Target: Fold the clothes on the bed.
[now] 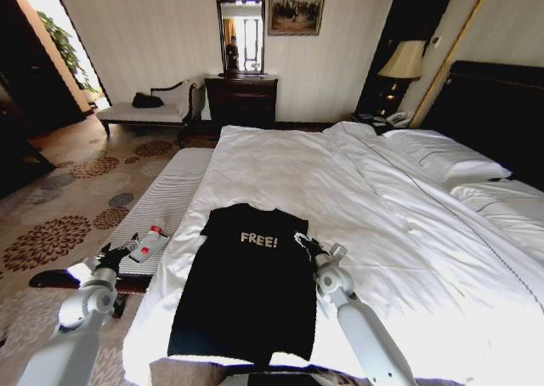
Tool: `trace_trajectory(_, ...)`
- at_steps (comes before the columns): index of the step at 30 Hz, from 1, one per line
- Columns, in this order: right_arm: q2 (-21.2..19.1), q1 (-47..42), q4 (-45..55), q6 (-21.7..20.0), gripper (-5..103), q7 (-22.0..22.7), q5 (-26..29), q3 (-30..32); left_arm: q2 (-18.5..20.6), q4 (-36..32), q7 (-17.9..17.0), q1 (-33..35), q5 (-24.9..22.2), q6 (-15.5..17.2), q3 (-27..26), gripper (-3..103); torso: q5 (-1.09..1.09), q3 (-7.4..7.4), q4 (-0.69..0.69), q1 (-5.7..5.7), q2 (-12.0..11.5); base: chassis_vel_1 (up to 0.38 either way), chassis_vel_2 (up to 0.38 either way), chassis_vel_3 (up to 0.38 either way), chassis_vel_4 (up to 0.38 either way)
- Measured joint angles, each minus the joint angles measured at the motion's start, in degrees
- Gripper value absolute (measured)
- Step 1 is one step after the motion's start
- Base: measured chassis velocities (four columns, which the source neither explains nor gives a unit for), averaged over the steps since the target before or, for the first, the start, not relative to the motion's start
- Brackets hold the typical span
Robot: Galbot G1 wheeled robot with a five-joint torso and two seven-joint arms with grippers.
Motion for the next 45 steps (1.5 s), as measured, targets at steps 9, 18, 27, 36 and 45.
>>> trace_trajectory(9,0.0,0.3,-0.77,0.11,100,-0.26,0.01,-0.02,0.11,0.48,0.0,-0.41,0.0,-0.01,0.13,100,0.0,0.0,0.0,0.0,0.0,0.0,0.0,0.0,0.0)
trace_trajectory(18,0.76,0.27,0.49,-0.15,100,0.03,2.17,-0.92,-0.08,0.92,0.0,-0.86,0.16,-0.07,0.51,100,0.0,0.0,0.0,0.0,0.0,0.0,0.0,0.0,0.0)
trace_trajectory(27,0.8,0.36,0.91,-0.37,100,0.09,2.5,-1.05,-0.09,1.06,-0.03,-0.86,0.26,-0.08,0.51,100,0.0,0.0,0.0,0.0,0.0,0.0,0.0,0.0,0.0)
trace_trajectory(36,0.78,0.58,-0.59,-0.46,103,0.19,2.02,-1.08,-0.31,0.91,-0.13,-1.1,0.49,-0.08,0.86,100,0.0,0.0,0.0,0.0,0.0,0.0,0.0,0.0,0.0)
trace_trajectory(45,0.8,0.75,-0.91,-0.46,74,0.13,2.04,-1.03,-0.3,0.85,-0.2,-0.99,0.54,-0.07,0.8,100,0.0,0.0,0.0,0.0,0.0,0.0,0.0,0.0,0.0)
